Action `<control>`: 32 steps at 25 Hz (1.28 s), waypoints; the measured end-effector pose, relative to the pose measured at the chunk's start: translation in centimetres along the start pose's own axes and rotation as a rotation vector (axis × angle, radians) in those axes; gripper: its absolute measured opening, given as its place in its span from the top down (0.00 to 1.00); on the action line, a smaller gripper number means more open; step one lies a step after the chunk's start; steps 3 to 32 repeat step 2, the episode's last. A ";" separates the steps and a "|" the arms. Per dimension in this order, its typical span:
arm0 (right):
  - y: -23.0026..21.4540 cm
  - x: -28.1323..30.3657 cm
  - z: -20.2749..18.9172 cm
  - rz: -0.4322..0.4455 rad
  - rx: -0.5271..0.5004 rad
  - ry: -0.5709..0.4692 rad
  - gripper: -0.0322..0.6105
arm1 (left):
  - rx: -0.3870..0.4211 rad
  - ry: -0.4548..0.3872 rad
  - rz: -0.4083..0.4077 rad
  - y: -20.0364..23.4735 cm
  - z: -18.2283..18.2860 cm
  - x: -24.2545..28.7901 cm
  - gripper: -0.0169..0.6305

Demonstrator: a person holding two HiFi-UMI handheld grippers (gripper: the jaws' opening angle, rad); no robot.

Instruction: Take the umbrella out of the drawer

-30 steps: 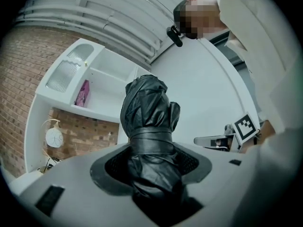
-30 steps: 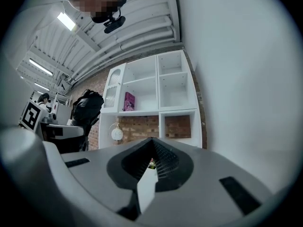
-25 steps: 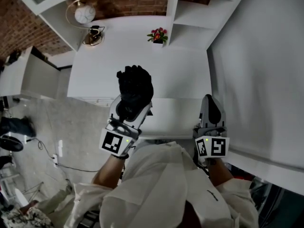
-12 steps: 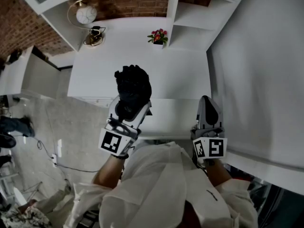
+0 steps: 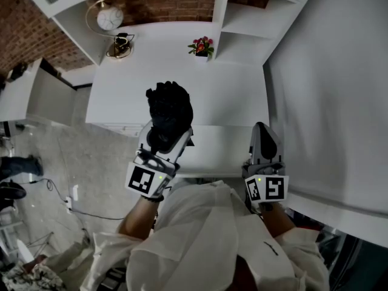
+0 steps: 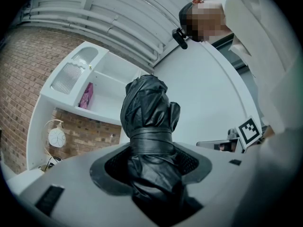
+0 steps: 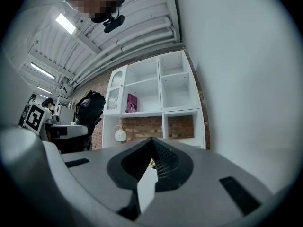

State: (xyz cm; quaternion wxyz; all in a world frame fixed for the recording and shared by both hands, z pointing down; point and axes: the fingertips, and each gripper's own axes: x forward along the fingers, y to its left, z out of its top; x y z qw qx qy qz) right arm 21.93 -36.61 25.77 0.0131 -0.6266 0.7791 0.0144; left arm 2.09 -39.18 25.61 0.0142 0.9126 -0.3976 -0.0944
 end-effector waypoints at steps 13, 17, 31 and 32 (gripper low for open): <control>0.1 0.0 -0.1 0.001 0.001 0.000 0.92 | -0.001 -0.004 -0.003 0.0 0.0 0.0 0.56; 0.1 0.0 -0.1 0.001 0.001 0.000 0.92 | -0.001 -0.004 -0.003 0.0 0.0 0.0 0.56; 0.1 0.0 -0.1 0.001 0.001 0.000 0.92 | -0.001 -0.004 -0.003 0.0 0.0 0.0 0.56; 0.1 0.0 -0.1 0.001 0.001 0.000 0.92 | -0.001 -0.004 -0.003 0.0 0.0 0.0 0.56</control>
